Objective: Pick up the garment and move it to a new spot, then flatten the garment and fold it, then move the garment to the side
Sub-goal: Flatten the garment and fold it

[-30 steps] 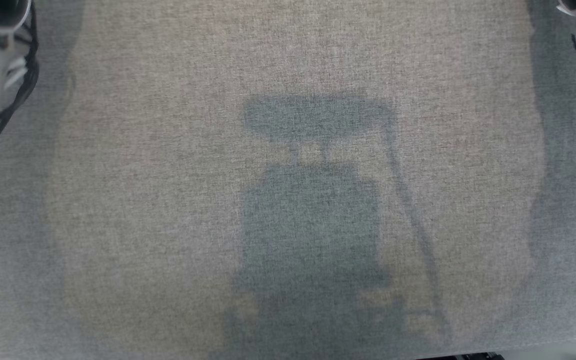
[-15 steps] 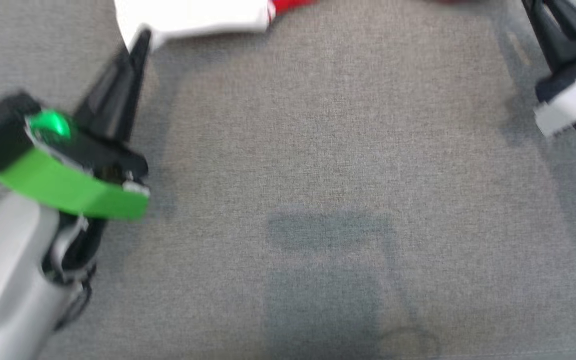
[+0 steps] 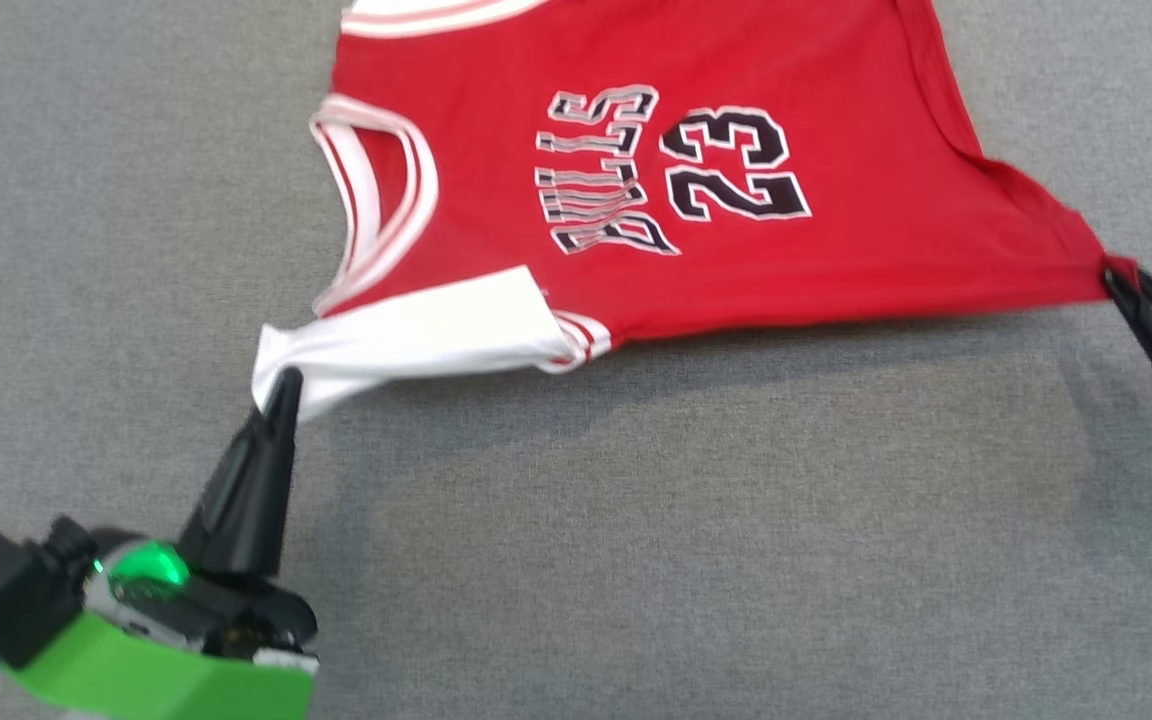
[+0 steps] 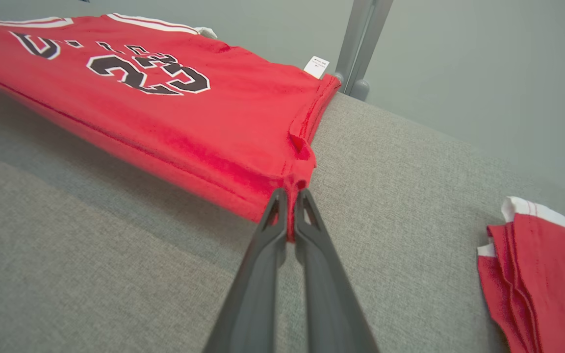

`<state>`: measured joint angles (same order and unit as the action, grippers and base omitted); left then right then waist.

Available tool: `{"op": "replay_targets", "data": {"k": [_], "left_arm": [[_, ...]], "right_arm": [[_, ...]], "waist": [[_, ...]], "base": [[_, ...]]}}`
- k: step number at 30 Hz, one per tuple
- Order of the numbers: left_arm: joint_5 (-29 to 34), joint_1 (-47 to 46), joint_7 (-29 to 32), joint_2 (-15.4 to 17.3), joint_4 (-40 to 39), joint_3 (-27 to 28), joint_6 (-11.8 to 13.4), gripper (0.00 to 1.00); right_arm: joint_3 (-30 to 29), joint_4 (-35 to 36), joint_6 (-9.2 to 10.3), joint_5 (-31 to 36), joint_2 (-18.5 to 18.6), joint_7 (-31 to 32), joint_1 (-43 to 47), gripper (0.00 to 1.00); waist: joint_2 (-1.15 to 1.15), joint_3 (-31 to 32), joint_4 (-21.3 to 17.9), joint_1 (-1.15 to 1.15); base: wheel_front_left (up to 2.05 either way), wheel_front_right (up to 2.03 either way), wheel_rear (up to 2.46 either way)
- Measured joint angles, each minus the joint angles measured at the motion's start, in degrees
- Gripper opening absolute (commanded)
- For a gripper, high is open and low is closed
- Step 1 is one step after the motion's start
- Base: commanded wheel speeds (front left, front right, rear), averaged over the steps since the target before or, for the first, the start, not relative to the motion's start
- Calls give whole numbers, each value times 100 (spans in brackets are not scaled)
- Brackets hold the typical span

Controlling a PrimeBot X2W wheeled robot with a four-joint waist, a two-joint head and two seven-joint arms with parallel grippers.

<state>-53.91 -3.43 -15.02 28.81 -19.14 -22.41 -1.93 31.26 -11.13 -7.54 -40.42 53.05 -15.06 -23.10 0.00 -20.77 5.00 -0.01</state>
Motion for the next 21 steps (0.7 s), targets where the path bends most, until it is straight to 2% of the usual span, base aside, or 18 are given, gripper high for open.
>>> {"op": "replay_targets", "data": {"k": [2,6,9,15,21], "left_arm": [[-52,320,0,-73,-208,-48,-3,0],[-53,665,90,-12,-461,-299,-92,0],[-29,593,211,102,-461,-333,-143,0],[60,-340,617,300,-315,-245,-248,0],[9,-1444,1134,439,-107,-159,-324,0]], "right_arm": [[-300,42,-1,-126,-24,0,459,0],[-1084,308,0,-244,-70,0,1204,0],[-1307,587,0,-224,-145,0,1594,0],[-1301,1017,0,-159,-421,229,1214,0],[-1104,917,1,-113,-676,612,272,0]], "waist": [[0,88,26,0],[0,69,88,0],[0,-66,114,0],[0,-438,26,0],[0,-668,-212,0]], "base": [[0,0,0],[0,0,0],[0,0,0],[0,0,0],[0,0,0]]}}
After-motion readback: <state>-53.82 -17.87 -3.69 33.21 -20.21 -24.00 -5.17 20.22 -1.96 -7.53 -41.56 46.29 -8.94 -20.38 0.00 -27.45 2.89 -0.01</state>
